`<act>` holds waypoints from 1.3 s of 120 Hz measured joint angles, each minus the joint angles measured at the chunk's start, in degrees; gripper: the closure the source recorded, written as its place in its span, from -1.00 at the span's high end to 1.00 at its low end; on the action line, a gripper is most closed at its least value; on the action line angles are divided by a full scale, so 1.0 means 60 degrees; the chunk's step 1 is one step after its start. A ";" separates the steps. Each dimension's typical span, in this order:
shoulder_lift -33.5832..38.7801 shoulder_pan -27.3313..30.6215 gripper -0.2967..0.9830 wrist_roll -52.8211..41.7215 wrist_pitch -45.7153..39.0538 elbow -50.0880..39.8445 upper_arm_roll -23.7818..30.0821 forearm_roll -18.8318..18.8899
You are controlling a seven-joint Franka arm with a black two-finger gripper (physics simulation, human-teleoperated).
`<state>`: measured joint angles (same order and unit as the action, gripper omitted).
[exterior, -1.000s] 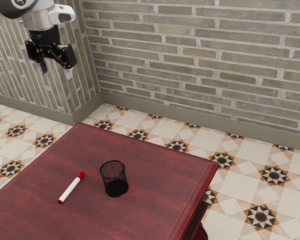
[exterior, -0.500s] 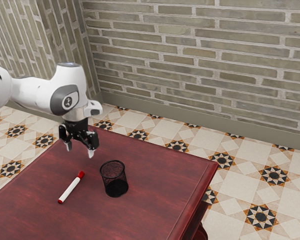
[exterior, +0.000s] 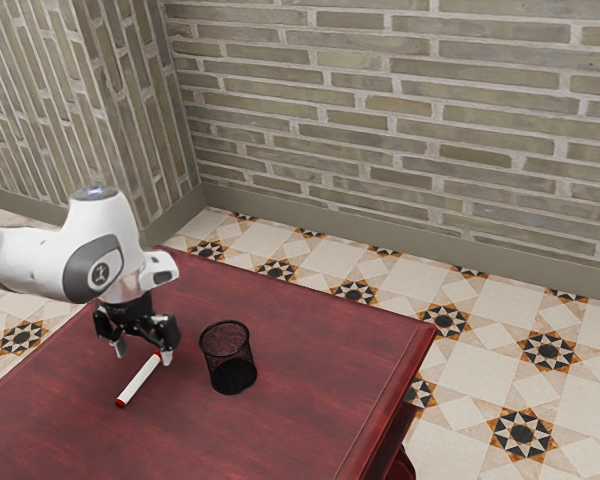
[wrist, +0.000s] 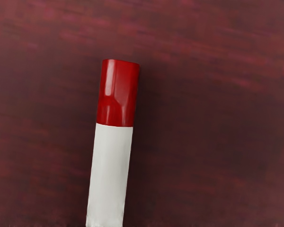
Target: Put the marker into the pen holder.
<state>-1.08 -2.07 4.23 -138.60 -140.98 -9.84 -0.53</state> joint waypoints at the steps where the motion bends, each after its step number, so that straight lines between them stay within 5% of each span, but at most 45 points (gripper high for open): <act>1: -0.0006 -0.0005 0.54 0.0012 -0.0030 -0.0017 0.0000 0.0003; 60: -0.0855 0.0375 0.38 0.0364 -0.1008 0.0308 0.0049 0.0858; 106: -0.1134 0.0364 0.24 0.0449 -0.1230 0.0306 0.0174 0.0745; 156: -0.1147 0.0373 -0.38 0.0509 -0.1333 0.0305 0.0175 0.0631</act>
<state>-7.96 0.17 7.28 -146.60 -139.15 -8.79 3.25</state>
